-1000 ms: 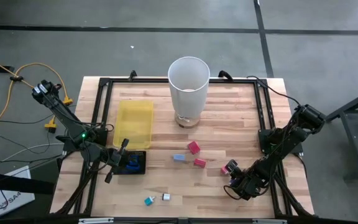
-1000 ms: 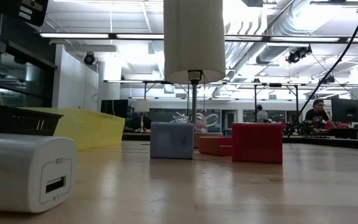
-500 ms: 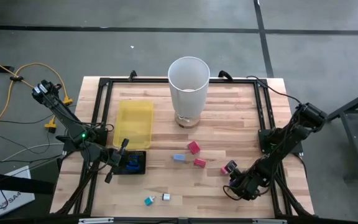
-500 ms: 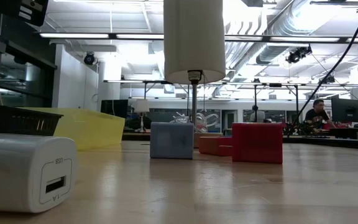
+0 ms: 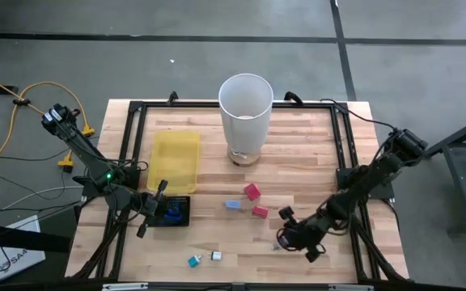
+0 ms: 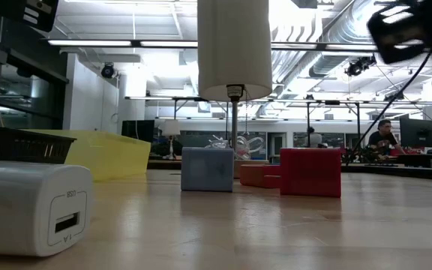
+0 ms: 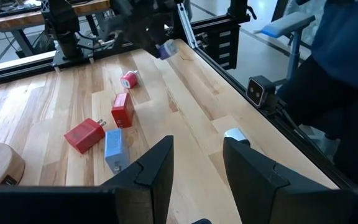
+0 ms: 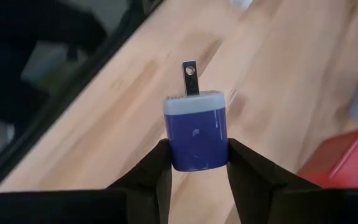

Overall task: Pick & Place Office items
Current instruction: Put the violet charger adapter into the yellow bin

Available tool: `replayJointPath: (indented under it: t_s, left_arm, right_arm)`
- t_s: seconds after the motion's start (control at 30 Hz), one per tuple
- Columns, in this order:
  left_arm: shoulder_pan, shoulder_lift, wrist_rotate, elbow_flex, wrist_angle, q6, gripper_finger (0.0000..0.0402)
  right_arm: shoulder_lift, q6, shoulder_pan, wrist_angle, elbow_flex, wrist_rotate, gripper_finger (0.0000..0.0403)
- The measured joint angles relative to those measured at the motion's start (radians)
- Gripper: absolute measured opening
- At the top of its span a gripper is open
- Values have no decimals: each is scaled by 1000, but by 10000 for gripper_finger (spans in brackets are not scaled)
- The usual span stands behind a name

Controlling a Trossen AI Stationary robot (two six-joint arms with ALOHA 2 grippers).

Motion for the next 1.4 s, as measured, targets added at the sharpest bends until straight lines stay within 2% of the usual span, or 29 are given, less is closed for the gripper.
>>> replayJointPath:
  t_s: [0.53,0.97,1.23,1.4]
  left_arm:
    - [0,0,1,0,0,0,133]
    - [0,0,5,0,0,0,133]
    - [0,0,5,0,3,0,133]
    - [0,0,4,0,5,0,133]
  right_arm:
    - [0,-164,-175,591,0,17,118]
    - [14,-189,-295,693,0,40,117]
    - [120,-194,-376,881,6,-12,116]
    - [221,-224,-391,878,108,-13,119]
